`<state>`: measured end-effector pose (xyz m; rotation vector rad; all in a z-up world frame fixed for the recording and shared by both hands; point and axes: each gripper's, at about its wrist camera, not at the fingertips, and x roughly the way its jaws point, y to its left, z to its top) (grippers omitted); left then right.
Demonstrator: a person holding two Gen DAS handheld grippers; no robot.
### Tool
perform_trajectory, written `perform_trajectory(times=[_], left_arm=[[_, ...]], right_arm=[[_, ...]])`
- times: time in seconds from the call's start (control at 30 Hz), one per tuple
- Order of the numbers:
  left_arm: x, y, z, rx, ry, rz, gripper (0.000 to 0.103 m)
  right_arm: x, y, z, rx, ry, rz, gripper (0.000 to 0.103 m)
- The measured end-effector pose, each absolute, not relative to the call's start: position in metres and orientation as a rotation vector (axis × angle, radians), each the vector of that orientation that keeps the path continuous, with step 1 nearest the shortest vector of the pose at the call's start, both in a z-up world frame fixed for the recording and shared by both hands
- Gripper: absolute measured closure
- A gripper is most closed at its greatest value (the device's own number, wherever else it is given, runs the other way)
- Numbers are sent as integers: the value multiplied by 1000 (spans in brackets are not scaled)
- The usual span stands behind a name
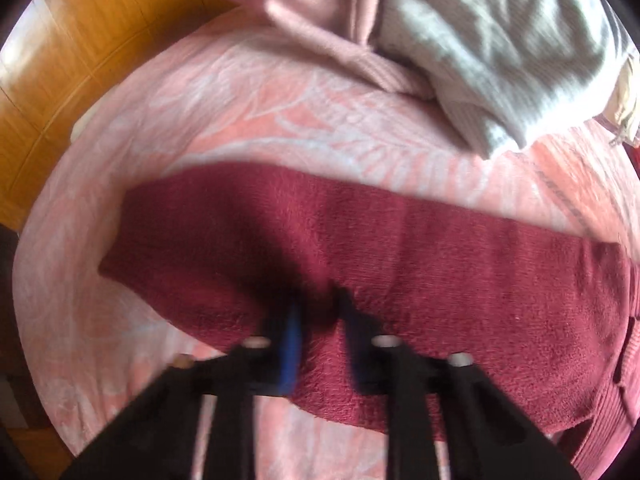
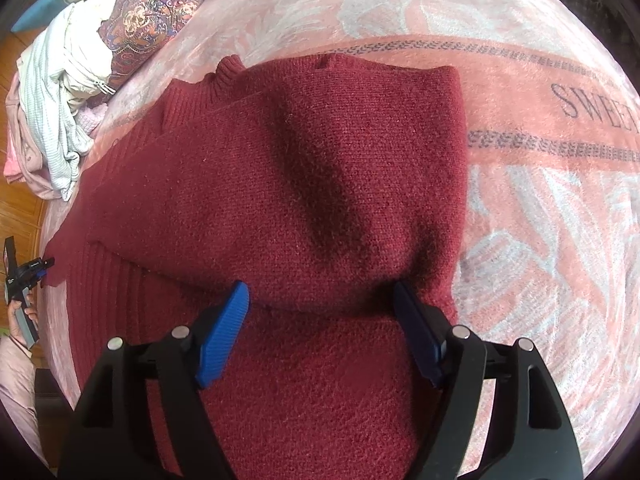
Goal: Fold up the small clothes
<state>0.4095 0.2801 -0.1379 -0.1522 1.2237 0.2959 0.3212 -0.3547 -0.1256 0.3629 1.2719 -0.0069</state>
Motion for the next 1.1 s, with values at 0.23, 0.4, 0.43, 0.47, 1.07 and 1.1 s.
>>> perform_trajectory(times=[0.23, 0.4, 0.43, 0.47, 1.07, 1.1], left_arm=[[391, 236, -97, -183, 1104, 132, 94], [388, 190, -68, -200, 1058, 0, 94], [388, 179, -63, -207, 1053, -25, 94], [389, 170, -59, -209, 1048, -47, 94], [364, -94, -55, -178, 1098, -560, 94], [365, -105, -64, -170, 1127, -561, 94]], right_arm=[[317, -358, -126, 386, 1248, 20, 28], [313, -360, -125, 399, 1230, 33, 28], [312, -361, -124, 403, 1226, 37, 28], [311, -361, -124, 405, 1224, 39, 28], [304, -361, -124, 398, 1199, 81, 27], [304, -361, -124, 400, 1198, 82, 27]])
